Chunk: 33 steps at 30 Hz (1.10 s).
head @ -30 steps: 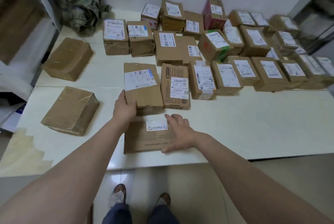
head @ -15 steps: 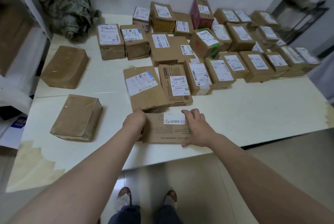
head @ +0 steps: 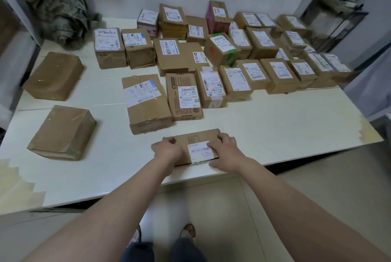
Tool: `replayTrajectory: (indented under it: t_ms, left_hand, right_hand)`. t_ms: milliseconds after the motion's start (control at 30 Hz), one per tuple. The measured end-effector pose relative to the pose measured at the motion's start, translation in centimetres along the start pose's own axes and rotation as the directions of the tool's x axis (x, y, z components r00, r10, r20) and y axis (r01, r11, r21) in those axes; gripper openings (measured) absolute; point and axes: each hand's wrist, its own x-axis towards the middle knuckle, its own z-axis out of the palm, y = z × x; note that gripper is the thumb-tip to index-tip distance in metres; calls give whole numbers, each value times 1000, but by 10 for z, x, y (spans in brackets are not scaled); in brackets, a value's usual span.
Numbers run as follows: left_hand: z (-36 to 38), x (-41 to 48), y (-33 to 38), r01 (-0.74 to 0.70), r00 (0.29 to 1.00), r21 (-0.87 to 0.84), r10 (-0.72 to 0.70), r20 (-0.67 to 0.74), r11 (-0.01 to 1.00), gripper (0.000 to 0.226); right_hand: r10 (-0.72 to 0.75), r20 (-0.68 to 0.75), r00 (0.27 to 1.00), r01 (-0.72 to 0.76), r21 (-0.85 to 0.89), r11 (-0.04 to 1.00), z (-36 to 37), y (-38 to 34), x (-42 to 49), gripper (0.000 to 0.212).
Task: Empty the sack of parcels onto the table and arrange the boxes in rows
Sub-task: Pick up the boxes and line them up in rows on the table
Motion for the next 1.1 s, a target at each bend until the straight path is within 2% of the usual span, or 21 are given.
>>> replayTrajectory:
  t_ms: [67,133,200,267,300,400,467,533,600,700,767,867,933,967,1000,1033,1100]
  left_hand:
    - [1,-3,1,-71,988,-110,85,128,991,57]
    - [-1,-10,10,-138,974,-190,168,154,972,60]
    - [-6,-13,17,-288,958,-115,287,-23,951,54]
    - [-18,-13,19,-422,867,83,428,-256,903,51]
    - [-26,-11,18,-442,812,165,471,-346,882,53]
    - [-65,0,20,-382,643,302,485,-592,874,57]
    - [-98,8,23,-236,600,338,410,-687,911,62]
    - [-133,19,19,-30,630,373,307,-713,927,69]
    - [-168,32,7,134,670,464,265,-694,876,77]
    - [-213,48,-13,274,773,549,159,-614,790,82]
    - [-233,55,-21,229,840,497,89,-536,837,77]
    - [-258,63,-14,-31,915,371,176,-363,928,78]
    - [-270,69,-2,-149,968,30,151,-198,988,60]
    - [-275,74,3,-119,989,-127,107,-102,985,47]
    - [-277,79,5,-87,996,-198,84,-24,976,39]
    - [-277,85,5,-70,997,-198,75,19,978,39]
    - [-275,101,-1,-43,999,-177,47,18,983,49]
  right_hand:
    - [17,58,998,-16,-23,1000,4,6,2,83]
    - [34,-11,999,-34,27,999,4,10,8,84]
    - [45,-165,985,-35,64,997,-1,9,14,72]
    - [31,-310,950,-11,64,998,-9,-2,19,55]
    - [1,-368,930,26,70,997,-13,-10,22,50]
    - [-144,-472,870,202,74,977,-26,-46,30,45]
    - [-261,-523,811,337,53,940,-33,-77,35,40]
    - [-352,-547,759,450,51,891,-35,-111,39,35]
    - [-409,-529,743,517,65,854,-35,-143,43,35]
    - [-449,-498,742,552,73,831,-29,-187,54,35]
    - [-425,-470,773,527,105,843,-28,-214,62,36]
    - [-363,-438,822,480,191,856,-27,-251,75,36]
    - [-320,-457,830,459,234,857,-24,-274,86,36]
    - [-305,-479,823,457,241,856,-21,-283,91,37]
    - [-295,-495,817,455,240,858,-19,-291,95,39]
    - [-293,-505,812,454,229,861,-16,-297,100,40]
    - [-306,-511,803,446,175,878,-12,-306,108,40]
